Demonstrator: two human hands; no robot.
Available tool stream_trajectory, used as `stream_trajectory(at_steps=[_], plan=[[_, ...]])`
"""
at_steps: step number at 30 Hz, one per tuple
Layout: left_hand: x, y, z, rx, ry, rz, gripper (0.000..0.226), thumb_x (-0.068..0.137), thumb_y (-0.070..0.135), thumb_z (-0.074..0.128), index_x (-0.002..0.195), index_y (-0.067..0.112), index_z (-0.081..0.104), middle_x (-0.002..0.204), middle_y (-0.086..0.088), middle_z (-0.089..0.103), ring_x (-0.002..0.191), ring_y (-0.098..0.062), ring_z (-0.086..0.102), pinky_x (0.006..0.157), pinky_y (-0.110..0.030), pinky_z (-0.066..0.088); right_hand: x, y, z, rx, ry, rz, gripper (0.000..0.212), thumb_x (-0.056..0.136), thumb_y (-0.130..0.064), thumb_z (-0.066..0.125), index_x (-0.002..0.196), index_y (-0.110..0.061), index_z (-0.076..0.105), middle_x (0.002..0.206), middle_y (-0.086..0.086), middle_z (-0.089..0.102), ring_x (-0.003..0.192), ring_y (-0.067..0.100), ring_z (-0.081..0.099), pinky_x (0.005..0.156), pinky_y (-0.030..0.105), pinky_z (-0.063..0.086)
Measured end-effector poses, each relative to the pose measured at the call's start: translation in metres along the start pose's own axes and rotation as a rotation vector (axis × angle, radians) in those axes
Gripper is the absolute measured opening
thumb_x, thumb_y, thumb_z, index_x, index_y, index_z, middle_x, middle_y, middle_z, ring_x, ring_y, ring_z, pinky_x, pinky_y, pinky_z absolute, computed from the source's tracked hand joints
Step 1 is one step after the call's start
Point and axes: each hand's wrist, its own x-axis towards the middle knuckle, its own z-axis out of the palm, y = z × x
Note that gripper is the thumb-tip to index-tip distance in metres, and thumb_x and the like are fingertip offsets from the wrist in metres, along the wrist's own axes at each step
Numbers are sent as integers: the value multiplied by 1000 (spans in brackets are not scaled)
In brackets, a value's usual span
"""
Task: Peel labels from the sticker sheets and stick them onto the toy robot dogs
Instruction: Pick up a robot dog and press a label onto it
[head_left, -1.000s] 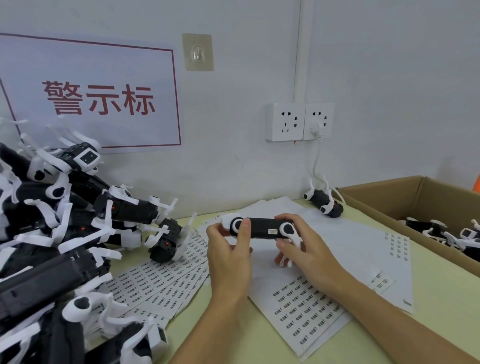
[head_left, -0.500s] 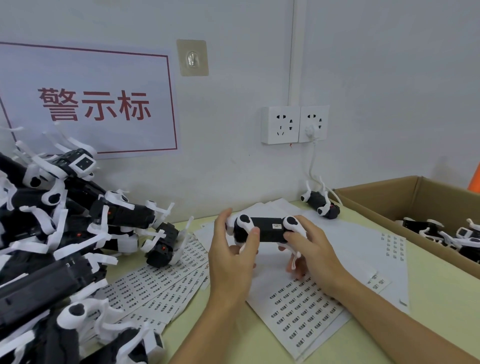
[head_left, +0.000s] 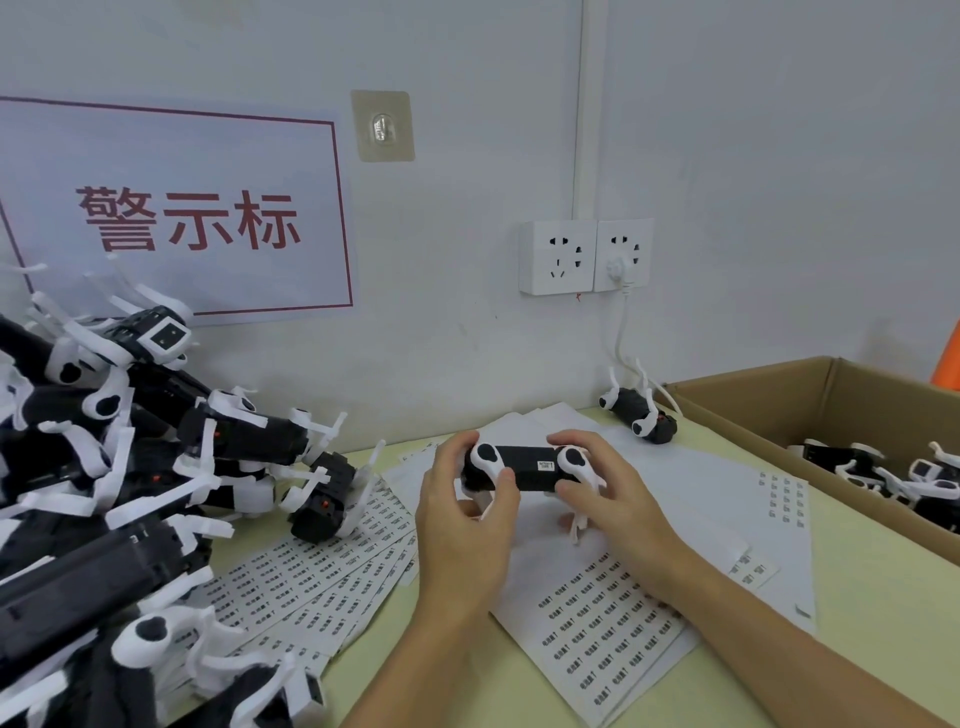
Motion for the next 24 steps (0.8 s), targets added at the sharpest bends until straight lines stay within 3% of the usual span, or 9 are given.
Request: stream_trajectory(at_steps=[4, 6, 8, 10, 13, 15, 17, 20, 24], plan=[[-2, 5, 0, 4, 15, 41, 53, 84, 34, 79, 122, 53, 46, 118, 14, 62, 89, -17, 69, 79, -39, 60, 1, 0, 3, -119, 81, -75, 31, 87, -16, 75, 111, -34, 64, 102, -12, 70, 91, 18, 68, 74, 23, 56], [-3, 9, -2, -62, 23, 23, 71, 72, 44, 84, 128, 53, 41, 121, 23, 58, 88, -3, 70, 72, -21, 57, 0, 0, 4, -132, 134, -58, 26, 89, -17, 74, 105, -36, 64, 96, -9, 72, 87, 16, 71, 73, 24, 57], [-4, 8, -2, -104, 17, 24, 85, 71, 37, 87, 137, 47, 35, 123, 29, 54, 84, 9, 68, 66, -7, 50, 0, -2, 3, -86, 150, -6, 20, 91, -19, 72, 100, -34, 65, 89, -1, 75, 82, 18, 74, 74, 31, 59], [-5, 8, -1, -82, 15, 4, 87, 74, 30, 87, 139, 44, 32, 122, 32, 50, 84, 16, 65, 65, -2, 47, 0, -7, 3, -10, 130, 72, 14, 91, -18, 72, 97, -29, 66, 82, 7, 77, 75, 25, 75, 69, 35, 60], [-3, 6, -2, -105, 35, -57, 64, 81, 30, 83, 132, 33, 45, 115, 20, 62, 89, 8, 68, 70, -9, 51, 2, -18, 8, 105, 15, 186, 8, 91, -19, 71, 97, -18, 67, 81, 16, 76, 73, 32, 73, 66, 39, 60], [-2, 6, -3, -110, -6, -75, 31, 89, 30, 76, 115, 16, 65, 99, 3, 76, 90, -11, 74, 77, -25, 58, 3, -24, 13, 151, -87, 226, 8, 92, -21, 70, 95, -15, 66, 85, 21, 75, 74, 35, 73, 64, 37, 58], [-2, 6, -3, -104, -32, -70, 13, 96, 25, 67, 100, 14, 72, 88, 1, 78, 87, -12, 75, 76, -26, 57, 3, -27, 17, 123, -131, 212, 12, 94, -24, 69, 96, -13, 63, 86, 19, 75, 77, 33, 73, 64, 33, 58], [-1, 5, -3, -80, 1, -81, 17, 101, 20, 57, 93, 18, 72, 79, 2, 76, 74, -5, 71, 65, -13, 50, 2, -26, 21, -31, -79, 137, 12, 95, -27, 67, 92, -17, 63, 82, 8, 75, 80, 20, 71, 72, 34, 58], [2, 4, -2, -61, 15, -123, 18, 103, 17, 53, 99, 20, 70, 88, 4, 76, 84, -7, 71, 71, -17, 49, -1, -21, 27, -295, 51, 2, 4, 89, -31, 72, 87, -29, 68, 91, -15, 72, 90, 3, 65, 76, 23, 48]])
